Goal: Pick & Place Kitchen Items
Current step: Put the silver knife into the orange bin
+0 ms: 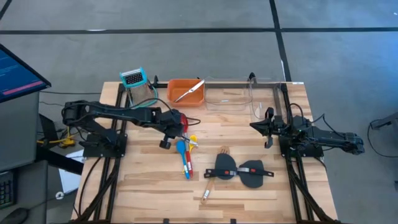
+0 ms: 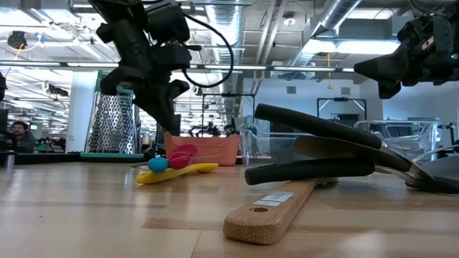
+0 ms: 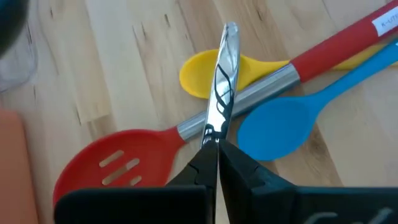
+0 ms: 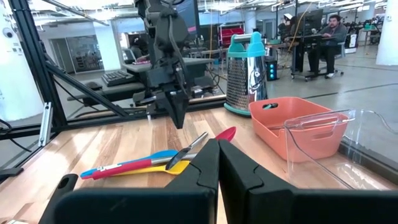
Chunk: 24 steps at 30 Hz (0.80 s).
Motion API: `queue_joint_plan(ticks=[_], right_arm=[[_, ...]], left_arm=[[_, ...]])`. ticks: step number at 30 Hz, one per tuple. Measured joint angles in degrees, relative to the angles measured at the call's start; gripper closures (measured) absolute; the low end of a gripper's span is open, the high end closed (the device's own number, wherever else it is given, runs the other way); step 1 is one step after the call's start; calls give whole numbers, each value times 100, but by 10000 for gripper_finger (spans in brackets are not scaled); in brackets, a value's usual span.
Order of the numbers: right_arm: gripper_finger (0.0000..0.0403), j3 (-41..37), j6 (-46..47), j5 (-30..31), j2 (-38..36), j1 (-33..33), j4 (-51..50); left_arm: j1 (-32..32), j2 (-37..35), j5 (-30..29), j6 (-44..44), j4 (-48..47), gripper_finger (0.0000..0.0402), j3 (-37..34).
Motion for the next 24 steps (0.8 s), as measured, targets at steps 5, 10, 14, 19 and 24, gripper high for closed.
queue_joint_plan(ticks=[5, 10, 14, 19, 24], right_arm=[[403, 0, -1, 11, -1, 0, -7], [403, 0, -2, 11, 0, 0, -7], [403, 0, -1, 9, 0, 0, -7], [403, 0, -1, 7, 0, 0, -7], [403, 0, -2, 4, -2, 0, -7]], left_arm=[[0, 0, -425, -167, 31, 398, 0], [0, 0, -482, -193, 64, 371, 0], [0, 0, -482, -195, 72, 337, 0], [0, 0, -481, -197, 159, 299, -219], [0, 0, -479, -196, 267, 277, -618]])
